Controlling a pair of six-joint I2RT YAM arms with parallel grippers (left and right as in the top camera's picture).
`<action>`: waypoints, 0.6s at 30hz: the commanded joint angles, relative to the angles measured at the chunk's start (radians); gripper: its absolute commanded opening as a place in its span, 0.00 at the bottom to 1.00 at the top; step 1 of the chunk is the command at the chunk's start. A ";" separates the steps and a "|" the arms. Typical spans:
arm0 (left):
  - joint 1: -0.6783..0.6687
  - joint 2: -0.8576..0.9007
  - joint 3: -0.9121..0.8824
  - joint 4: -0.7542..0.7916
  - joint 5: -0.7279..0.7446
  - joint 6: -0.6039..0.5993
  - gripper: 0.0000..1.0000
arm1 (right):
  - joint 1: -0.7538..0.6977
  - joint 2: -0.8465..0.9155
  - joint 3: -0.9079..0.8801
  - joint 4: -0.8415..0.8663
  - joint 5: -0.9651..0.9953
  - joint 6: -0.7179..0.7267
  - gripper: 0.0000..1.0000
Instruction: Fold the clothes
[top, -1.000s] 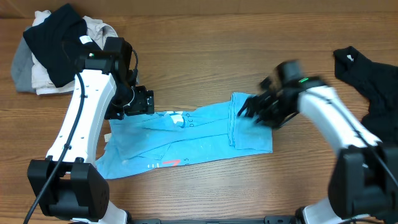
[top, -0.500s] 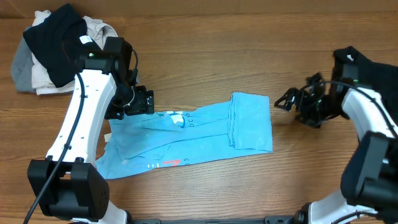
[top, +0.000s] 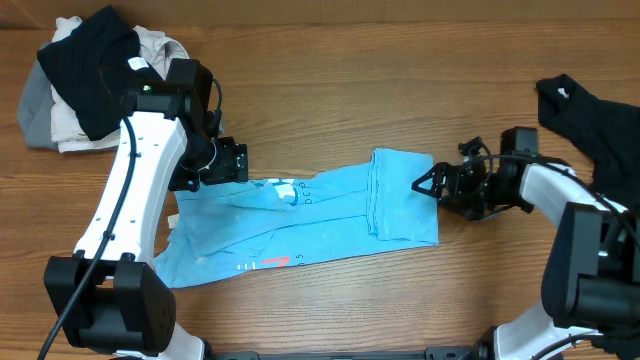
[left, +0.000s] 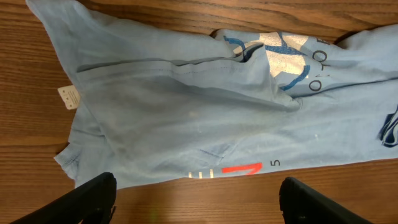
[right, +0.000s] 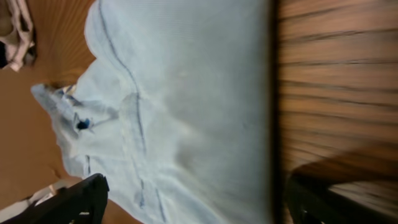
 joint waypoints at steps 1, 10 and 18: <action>-0.004 0.001 0.001 0.002 0.011 0.004 0.87 | 0.049 0.024 -0.060 0.029 0.031 0.042 0.90; -0.004 0.001 0.001 0.000 0.011 0.004 0.87 | 0.077 0.032 -0.059 0.066 0.109 0.152 0.07; -0.004 0.001 0.000 0.000 0.006 0.005 0.88 | 0.037 0.027 0.061 -0.068 0.263 0.185 0.04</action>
